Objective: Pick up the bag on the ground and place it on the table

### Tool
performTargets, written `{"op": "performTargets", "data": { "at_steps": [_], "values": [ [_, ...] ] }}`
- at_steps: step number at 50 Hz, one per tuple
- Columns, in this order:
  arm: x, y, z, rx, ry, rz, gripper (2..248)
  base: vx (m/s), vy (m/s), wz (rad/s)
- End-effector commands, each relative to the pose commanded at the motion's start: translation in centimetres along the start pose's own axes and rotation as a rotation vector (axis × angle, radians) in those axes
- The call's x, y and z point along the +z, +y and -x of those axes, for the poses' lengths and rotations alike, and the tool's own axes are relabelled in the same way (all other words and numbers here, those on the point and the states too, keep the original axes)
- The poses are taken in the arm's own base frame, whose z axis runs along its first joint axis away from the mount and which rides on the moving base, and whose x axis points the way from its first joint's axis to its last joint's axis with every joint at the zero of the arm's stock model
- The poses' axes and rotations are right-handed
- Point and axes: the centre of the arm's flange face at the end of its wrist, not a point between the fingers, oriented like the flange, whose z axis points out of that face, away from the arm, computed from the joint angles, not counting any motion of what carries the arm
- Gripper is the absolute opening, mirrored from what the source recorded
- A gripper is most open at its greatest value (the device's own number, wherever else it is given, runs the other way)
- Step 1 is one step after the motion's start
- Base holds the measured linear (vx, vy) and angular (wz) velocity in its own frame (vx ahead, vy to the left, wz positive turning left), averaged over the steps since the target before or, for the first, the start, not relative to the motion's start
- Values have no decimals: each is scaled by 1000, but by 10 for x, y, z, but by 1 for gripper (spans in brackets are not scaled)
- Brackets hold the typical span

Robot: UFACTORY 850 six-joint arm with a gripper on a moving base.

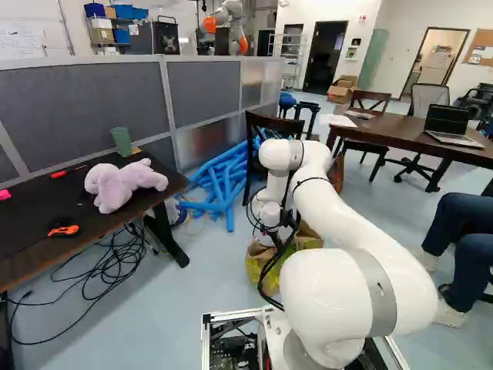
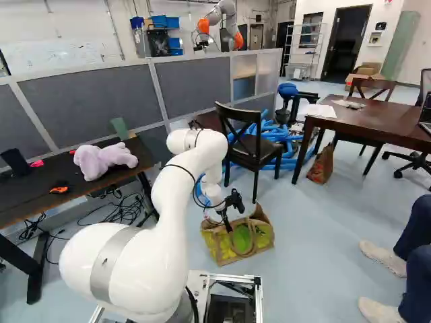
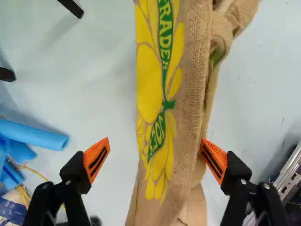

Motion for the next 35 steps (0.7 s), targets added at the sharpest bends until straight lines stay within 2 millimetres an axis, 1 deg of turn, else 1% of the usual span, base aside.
{"op": "performTargets", "data": {
  "at_steps": [12, 35],
  "values": [
    [17, 9, 4, 6, -17, 19, 247, 0, 0, 0],
    [51, 14, 13, 7, -39, 30, 247, 0, 0, 0]
  ]
}}
